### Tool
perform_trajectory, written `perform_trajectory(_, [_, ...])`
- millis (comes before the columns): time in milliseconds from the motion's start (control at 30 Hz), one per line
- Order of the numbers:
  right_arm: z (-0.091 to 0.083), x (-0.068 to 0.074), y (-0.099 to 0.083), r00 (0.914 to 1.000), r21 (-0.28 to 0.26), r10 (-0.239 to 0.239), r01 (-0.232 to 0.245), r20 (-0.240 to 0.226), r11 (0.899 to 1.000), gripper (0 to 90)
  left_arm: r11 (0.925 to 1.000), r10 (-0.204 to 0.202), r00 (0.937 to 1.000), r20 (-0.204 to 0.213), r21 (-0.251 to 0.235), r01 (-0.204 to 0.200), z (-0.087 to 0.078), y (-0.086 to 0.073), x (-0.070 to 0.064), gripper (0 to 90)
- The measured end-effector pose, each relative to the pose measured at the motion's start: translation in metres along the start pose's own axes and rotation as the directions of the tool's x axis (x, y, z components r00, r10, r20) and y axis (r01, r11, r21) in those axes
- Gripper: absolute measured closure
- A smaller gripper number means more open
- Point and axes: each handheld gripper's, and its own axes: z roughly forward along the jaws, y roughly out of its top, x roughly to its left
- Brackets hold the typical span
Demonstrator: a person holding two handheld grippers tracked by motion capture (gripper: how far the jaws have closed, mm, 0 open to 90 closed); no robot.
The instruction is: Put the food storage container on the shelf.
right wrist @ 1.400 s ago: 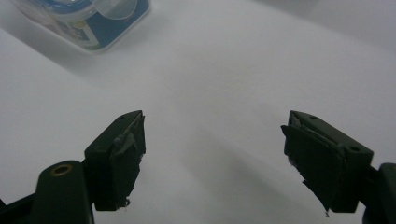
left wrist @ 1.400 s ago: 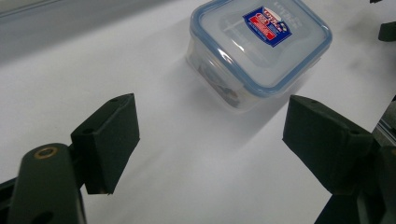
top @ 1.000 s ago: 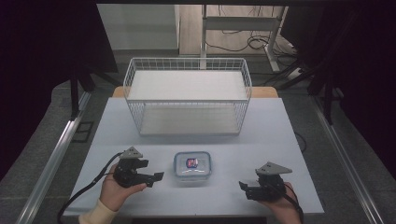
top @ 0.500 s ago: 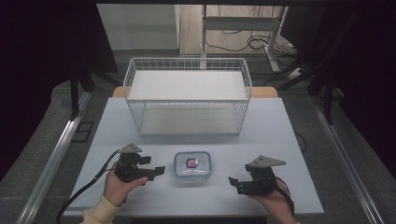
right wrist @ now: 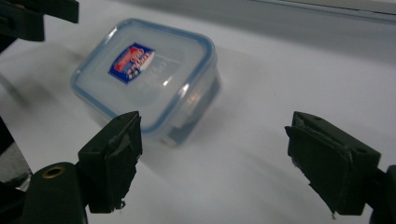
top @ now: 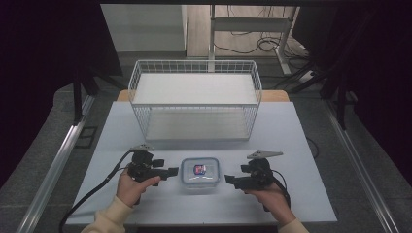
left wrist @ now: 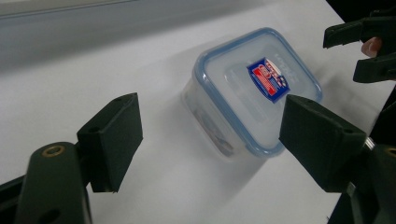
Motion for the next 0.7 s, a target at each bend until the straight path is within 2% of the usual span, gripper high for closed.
perform_trajectory(100, [0.007,-0.002,0.007,0.9992,0.012,0.027,-0.027,-0.029,1.0,17.9,0.9999,-0.007,0.9997,0.025,0.013,0.007,0.006,0.005,-0.002,20.7])
perform_trajectory(367, [0.019,-0.003,0.011,0.9972,0.036,0.046,-0.044,-0.06,0.998,17.8,0.9994,-0.019,0.9995,0.025,0.03,0.019,0.015,0.002,-0.002,20.3])
perform_trajectory(600, [0.031,-0.003,0.014,0.9886,0.059,0.099,-0.093,-0.113,0.994,17.4,0.9963,-0.076,0.9932,0.088,0.047,0.072,0.025,-0.001,-0.001,20.2])
perform_trajectory(700, [0.038,-0.003,0.015,0.9839,0.075,0.119,-0.11,-0.134,0.991,17.5,0.9945,-0.091,0.9912,0.096,0.061,0.085,0.03,-0.002,0.002,20.2])
